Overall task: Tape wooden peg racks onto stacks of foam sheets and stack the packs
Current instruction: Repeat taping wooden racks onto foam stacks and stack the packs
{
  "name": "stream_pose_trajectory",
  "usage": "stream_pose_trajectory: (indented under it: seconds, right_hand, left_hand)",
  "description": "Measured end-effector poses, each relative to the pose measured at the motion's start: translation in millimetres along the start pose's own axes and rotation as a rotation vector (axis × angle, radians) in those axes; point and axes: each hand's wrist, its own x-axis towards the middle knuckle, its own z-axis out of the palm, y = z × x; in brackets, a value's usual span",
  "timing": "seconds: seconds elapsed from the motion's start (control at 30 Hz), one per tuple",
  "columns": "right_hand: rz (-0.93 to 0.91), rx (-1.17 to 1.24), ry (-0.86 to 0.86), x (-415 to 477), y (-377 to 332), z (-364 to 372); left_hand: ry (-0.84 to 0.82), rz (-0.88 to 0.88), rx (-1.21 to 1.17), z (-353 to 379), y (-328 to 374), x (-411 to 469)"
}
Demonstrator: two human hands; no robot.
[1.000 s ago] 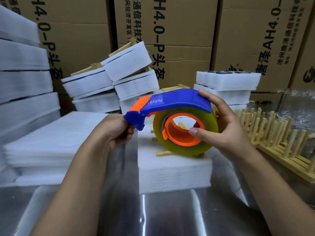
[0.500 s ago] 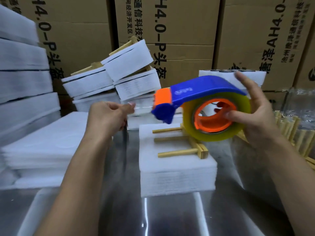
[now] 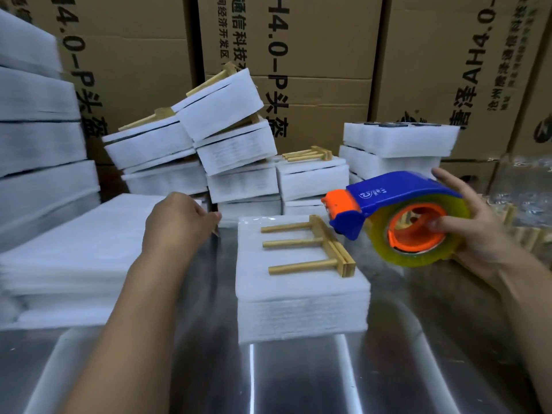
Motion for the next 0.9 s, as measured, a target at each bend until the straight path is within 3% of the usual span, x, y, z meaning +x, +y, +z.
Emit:
stream_pose_trajectory:
  seconds: [0.17, 0.37, 0.73, 0.9]
  right_hand:
    - [0.059, 0.073, 0.009, -1.6, 5.4, -0.4]
    - [0.104, 0.092, -0.006, 2.3, 13.1, -2.7]
    - [0.257, 0.061, -0.071, 3.4, 39.2, -7.9]
    - [0.348, 0.160, -0.073, 1.7, 49.6, -8.2]
  left_hand:
    - [-0.026, 0.005, 0.156, 10.5, -0.7, 4.4]
    - [-0.227, -0.049, 0.238, 19.0, -10.8, 9.3]
    - [-0.672, 0.068, 0.549, 39.0, 2.3, -10.2]
    - [-0.744, 0.100, 0.512, 42.2, 2.3, -13.1]
